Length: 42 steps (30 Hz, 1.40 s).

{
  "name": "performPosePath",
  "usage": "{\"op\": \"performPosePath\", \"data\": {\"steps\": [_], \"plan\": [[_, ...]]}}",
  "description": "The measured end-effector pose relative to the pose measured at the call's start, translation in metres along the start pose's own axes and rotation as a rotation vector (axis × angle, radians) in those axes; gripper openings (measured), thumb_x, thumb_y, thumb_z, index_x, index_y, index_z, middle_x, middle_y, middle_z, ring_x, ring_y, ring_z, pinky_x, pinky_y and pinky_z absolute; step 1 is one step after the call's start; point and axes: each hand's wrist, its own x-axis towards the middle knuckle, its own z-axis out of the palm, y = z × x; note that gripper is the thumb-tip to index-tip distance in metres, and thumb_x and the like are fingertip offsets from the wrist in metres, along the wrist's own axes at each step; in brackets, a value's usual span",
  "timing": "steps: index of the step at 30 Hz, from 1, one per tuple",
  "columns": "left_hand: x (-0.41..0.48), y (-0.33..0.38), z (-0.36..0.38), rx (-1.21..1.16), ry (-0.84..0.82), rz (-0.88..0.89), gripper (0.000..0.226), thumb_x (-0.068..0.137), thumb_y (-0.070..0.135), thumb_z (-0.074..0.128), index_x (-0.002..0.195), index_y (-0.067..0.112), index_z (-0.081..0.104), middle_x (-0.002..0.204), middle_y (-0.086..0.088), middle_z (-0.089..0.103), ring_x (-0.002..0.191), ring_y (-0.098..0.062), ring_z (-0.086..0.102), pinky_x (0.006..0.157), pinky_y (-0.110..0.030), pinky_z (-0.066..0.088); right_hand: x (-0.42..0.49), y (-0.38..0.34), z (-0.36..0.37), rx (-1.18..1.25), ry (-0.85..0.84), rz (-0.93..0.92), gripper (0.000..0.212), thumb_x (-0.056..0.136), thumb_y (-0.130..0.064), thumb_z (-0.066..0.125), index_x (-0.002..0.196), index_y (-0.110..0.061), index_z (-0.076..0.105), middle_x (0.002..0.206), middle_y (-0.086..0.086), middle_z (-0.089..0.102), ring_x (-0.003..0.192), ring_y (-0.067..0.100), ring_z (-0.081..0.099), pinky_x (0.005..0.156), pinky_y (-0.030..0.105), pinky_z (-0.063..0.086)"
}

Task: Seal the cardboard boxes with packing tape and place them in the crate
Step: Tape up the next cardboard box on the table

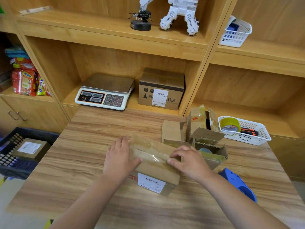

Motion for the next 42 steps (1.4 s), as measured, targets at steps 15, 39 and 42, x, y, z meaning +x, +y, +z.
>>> {"op": "performPosePath", "data": {"steps": [15,39,42], "plan": [[0.047,-0.036,0.009,0.048,-0.325,0.443,0.085,0.081,0.068,0.049,0.15,0.039,0.009,0.158,0.004,-0.015,0.144,-0.012,-0.017,0.115,-0.033,-0.008,0.032,-0.048,0.042,-0.337,-0.017,-0.049,0.063,0.089,-0.065,0.031,0.147,-0.043,0.019,0.151,-0.002,0.024,0.129,0.021,0.022,0.1,0.034,0.014],[0.073,-0.032,0.024,-0.064,-0.224,0.38,0.099,0.059,0.071,0.056,0.141,0.024,0.027,0.135,0.007,0.027,0.125,-0.014,0.02,0.106,-0.03,0.017,0.038,-0.05,0.049,-0.372,-0.081,-0.043,0.074,0.081,-0.075,0.011,0.148,-0.044,-0.002,0.157,0.003,0.014,0.143,0.022,0.01,0.114,0.044,-0.003],[0.086,-0.019,0.027,-0.073,-0.219,0.33,0.085,0.067,0.07,0.056,0.137,0.027,0.035,0.131,0.006,0.033,0.122,-0.015,0.023,0.103,-0.031,0.019,0.036,-0.049,0.051,-0.337,-0.026,-0.047,0.088,0.082,-0.074,0.015,0.146,-0.023,-0.016,0.156,0.002,0.018,0.144,0.018,0.013,0.114,0.04,-0.003]]}}
